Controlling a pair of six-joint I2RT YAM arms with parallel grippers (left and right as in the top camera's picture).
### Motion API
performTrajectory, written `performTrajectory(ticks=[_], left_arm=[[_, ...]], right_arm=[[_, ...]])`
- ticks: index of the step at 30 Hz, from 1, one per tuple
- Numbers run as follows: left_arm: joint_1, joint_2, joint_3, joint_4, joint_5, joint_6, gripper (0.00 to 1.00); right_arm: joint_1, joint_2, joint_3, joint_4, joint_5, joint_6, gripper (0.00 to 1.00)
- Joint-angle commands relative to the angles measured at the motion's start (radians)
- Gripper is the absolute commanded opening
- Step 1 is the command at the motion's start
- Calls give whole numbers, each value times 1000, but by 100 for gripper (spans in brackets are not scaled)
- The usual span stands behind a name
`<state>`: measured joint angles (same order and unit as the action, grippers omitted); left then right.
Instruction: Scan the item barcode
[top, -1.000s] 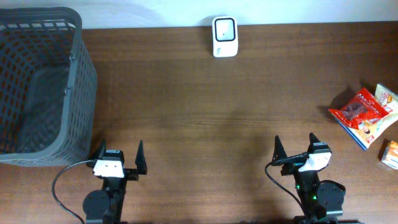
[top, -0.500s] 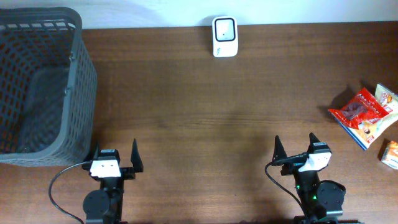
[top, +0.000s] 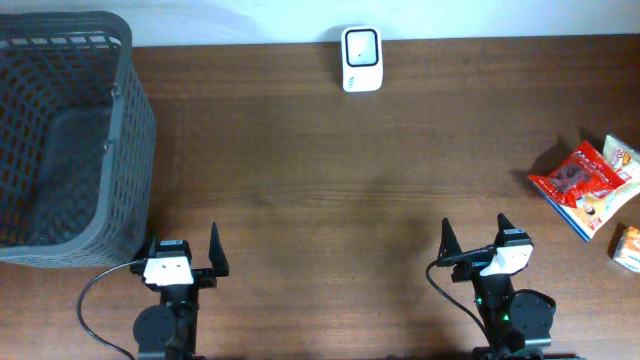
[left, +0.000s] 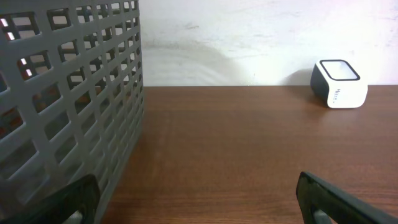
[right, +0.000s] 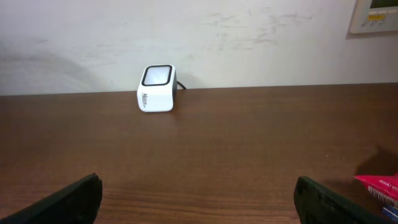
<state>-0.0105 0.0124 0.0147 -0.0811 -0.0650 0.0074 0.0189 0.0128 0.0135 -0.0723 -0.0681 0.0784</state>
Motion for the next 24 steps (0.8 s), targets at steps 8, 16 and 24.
performTrajectory(ticks=[8,16,24], left_arm=[[9,-7,-6,2,-6,9,99],[9,-7,-6,2,-6,9,99],[9,-7,-6,2,-6,9,99]], right_arm=[[-8,-7,-8,-3,9,4,98],[-8,-7,-8,-3,9,4,98],[-8,-7,-8,-3,9,4,98]])
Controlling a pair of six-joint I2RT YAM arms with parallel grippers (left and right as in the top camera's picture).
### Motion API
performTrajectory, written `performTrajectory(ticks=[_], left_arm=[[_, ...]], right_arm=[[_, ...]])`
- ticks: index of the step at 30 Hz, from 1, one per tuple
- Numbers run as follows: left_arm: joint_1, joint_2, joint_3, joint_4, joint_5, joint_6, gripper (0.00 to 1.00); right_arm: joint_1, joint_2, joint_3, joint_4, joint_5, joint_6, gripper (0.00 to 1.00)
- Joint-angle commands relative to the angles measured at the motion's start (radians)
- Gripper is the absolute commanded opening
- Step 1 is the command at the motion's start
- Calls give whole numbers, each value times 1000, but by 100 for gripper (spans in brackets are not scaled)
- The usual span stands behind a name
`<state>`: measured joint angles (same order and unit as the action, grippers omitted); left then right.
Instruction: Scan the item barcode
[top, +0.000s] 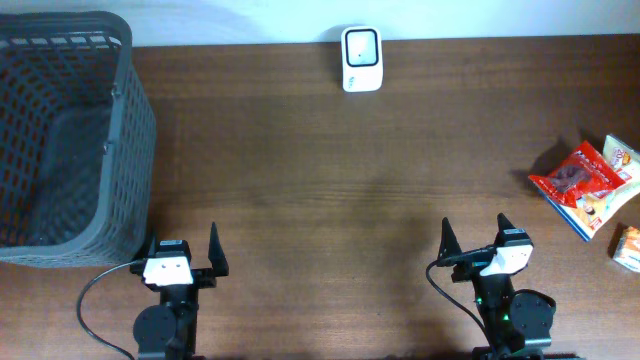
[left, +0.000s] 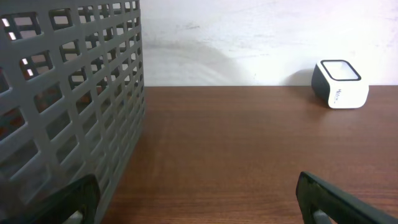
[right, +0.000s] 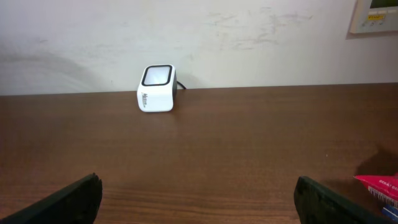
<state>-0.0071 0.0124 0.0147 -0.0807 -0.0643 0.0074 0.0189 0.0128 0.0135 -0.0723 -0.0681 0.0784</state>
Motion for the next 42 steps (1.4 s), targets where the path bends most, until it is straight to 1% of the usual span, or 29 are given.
performTrajectory(ticks=[1,23,25,26,29,32,42], left_arm=[[5,-7,-6,1,-7,9,99],[5,-7,-6,1,-7,9,99],[5,-7,-6,1,-7,9,99],[5,-7,-6,1,-7,9,99],[5,-7,-6,1,-7,9,99],[5,-7,-6,1,-7,9,99],[5,-7,-6,1,-7,9,99]], right_arm=[[-8,-7,-8,-3,9,4,98],[-8,-9,-8,-3,10,4,98],[-8,-9,-8,-8,60,3,98],[-8,-9,-8,-8,71,-5,98],[-8,-9,-8,-10,69,-135,98],[-10,-9,-8,-11,69,-197,98],[-27,-9,-8,-11,74,-198,98]])
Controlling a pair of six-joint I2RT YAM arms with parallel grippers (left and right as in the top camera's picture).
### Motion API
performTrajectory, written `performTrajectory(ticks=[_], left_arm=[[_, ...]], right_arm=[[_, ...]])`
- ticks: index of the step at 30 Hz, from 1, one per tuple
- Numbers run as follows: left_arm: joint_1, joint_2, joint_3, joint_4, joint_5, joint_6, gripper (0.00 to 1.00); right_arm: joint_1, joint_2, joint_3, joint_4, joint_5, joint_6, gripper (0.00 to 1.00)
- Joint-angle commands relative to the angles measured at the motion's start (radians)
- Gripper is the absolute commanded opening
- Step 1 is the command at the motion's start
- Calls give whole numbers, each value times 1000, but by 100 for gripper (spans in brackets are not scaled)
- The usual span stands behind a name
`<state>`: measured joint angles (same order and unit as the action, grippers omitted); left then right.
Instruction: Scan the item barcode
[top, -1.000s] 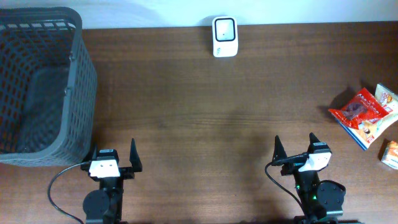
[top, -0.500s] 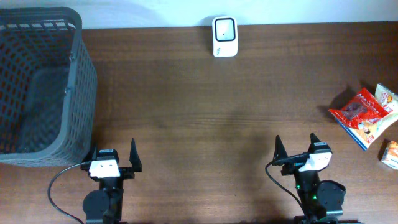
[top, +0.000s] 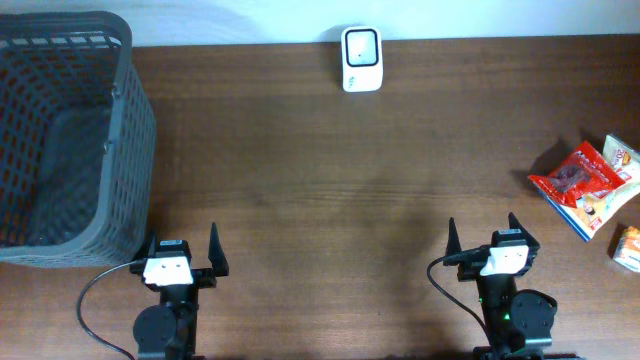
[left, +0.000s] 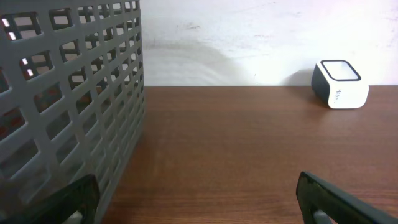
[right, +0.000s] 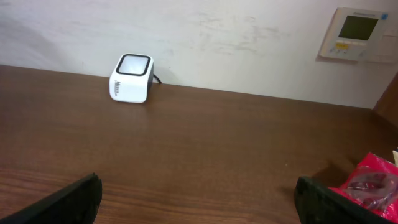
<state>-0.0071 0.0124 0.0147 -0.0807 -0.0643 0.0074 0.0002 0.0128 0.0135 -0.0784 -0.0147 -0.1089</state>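
A white barcode scanner (top: 360, 45) with a dark glass top stands at the table's back edge, also seen as the scanner (left: 339, 84) and the scanner (right: 132, 78). Packaged items lie at the right edge: a red snack packet (top: 578, 173), (right: 370, 186), a blue-edged pack (top: 605, 205) under it, and an orange box (top: 628, 247). My left gripper (top: 181, 250) stands open near the front left, nothing between its fingers. My right gripper (top: 482, 240) stands open at the front right, well short of the items.
A large grey mesh basket (top: 62, 135) fills the back left corner, its wall (left: 68, 99) close to my left gripper. A wall panel (right: 356, 34) hangs behind the table on the right. Bare wood lies between the grippers and the scanner.
My right gripper has turned slightly to the right and shifted a little; its view now takes in more of the red packet and the wall panel. The left arm is unchanged.
At both earlier moments the two grippers stood open at the front edge, with the scanner and items untouched. Now only the right gripper has swung a little toward the items on the right.
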Motion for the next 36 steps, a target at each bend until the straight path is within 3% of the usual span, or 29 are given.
performTrajectory(ticks=[1,11,36], left_arm=[[5,-7,-6,1,-7,9,99],[5,-7,-6,1,-7,9,99],[5,-7,-6,1,-7,9,99]], right_arm=[[-8,-9,-8,-5,22,-11,98],[-7,-9,-8,-5,49,66,98],[-7,-9,-8,-2,45,65,98]])
